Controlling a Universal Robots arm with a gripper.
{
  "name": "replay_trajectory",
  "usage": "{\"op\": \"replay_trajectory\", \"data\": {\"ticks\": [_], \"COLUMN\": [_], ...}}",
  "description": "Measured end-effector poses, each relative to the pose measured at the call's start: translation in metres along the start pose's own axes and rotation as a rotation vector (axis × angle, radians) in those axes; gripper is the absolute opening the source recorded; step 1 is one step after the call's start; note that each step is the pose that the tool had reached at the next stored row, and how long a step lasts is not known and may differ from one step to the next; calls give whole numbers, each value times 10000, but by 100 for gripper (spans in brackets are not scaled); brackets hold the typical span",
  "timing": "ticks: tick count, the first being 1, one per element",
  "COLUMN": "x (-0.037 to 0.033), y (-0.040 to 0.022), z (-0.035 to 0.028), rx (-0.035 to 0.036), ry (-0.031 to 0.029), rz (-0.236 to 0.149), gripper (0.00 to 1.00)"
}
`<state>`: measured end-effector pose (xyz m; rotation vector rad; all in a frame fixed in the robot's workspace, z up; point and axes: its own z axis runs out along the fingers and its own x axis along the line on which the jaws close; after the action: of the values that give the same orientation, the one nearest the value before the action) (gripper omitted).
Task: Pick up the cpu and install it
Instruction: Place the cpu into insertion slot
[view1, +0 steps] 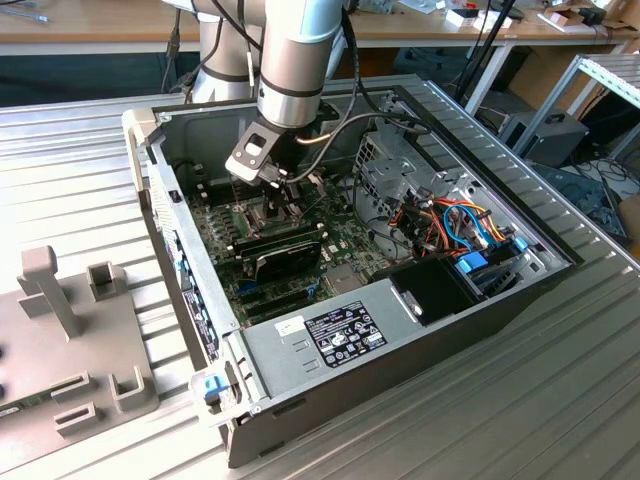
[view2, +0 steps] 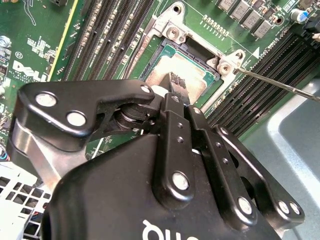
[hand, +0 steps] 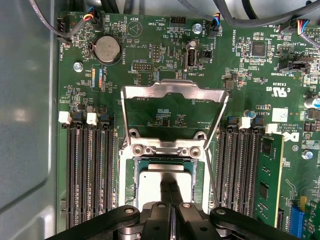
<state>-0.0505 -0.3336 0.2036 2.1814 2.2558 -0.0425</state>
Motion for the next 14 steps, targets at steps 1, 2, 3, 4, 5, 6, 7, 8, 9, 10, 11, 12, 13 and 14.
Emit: {"op": "replay_trajectory", "data": {"ticks": [1, 2, 3, 4, 5, 6, 7, 8, 9, 10, 11, 12, 13, 14], "x": [0, 0, 1, 3, 1, -1, -2, -2, -2, -3, -3, -4, -5, -5], "y": [0, 0, 1, 2, 1, -1, -2, -2, -2, -3, -3, -4, -4, -5], "z": [-1, -7, -16, -26, -50, -87, -116, -131, -154, -180, -198, -239, -260, -282], "rx": [-1, -3, -8, -16, -8, -2, -2, -1, -2, -2, -3, -4, -6, -7], "ry": [1, 4, 11, 24, 12, 3, 3, 1, 2, 1, 2, 2, 2, 1], "rz": [0, 1, 1, 1, 0, 0, 1, 0, 0, 0, 0, 0, 0, 0], "gripper": [11, 11, 11, 11, 11, 11, 11, 11, 11, 11, 11, 11, 11, 11]}}
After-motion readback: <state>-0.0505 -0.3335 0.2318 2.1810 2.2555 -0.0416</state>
